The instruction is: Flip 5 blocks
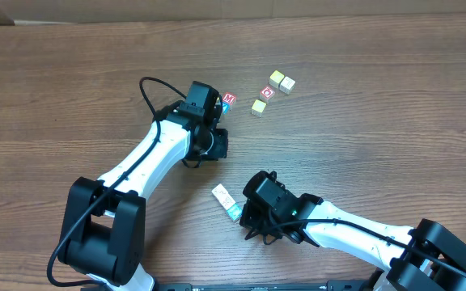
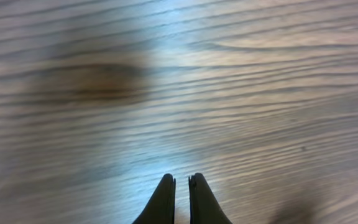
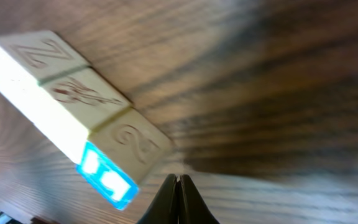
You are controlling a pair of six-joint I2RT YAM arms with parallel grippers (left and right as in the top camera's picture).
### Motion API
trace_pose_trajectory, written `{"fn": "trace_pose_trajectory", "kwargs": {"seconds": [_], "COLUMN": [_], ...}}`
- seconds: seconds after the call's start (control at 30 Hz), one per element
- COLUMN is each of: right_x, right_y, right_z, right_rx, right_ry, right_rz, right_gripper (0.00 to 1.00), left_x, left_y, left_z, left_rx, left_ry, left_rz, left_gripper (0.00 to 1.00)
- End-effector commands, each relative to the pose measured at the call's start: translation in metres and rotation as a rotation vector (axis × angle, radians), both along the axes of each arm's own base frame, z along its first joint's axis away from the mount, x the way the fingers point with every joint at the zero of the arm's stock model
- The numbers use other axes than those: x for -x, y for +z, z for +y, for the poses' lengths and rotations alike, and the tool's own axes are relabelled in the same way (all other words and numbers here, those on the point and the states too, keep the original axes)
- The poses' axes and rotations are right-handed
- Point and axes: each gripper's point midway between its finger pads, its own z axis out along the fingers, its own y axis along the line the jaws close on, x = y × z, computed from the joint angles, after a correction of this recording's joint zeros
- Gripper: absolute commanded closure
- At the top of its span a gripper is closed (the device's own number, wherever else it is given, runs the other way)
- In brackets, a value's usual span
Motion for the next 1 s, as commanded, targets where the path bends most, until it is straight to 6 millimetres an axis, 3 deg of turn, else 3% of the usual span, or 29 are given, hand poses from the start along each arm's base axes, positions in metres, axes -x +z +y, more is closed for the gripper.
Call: {"fn": "trace_pose_trajectory", "kwargs": {"seconds": [0.0,0.2,0.37,0.7,0.97], "right_x": [0.003,0.009,0.011,0.009,0.004], "right_y": [0.003,0.005,0.008,0.005,0.004], "right_z": [0.005,0.008,0.017,0.015,0.013], "right_rx": [-0.01,-0.028,-0.05,-0.008,0.002], "right_ry": [0.02,0.031,0.053,0.016,-0.011], "right_rz": [0.02,0.05,0.024,-0.017,-0.035], "right_gripper": [0.96,0.96,0.96,0.96,0.96], "left_x": [0.004,0.023,0.016,0.009,0.01], "left_y": [-0.004,-0.006,-0.006,-0.012,-0.014], "left_z": [0.026,0.036,0.034,0.044,0.042], "left_rx": [-0.098,-0.138,-0.154,-0.25,-0.25], "left_ry": [0.08,0.07,-0.103,-0.371,-0.469], "left_rz": [0.041,0.12,0.064,0.004,-0.001], "left_gripper": [0.96,0.96,0.96,0.96,0.96]}}
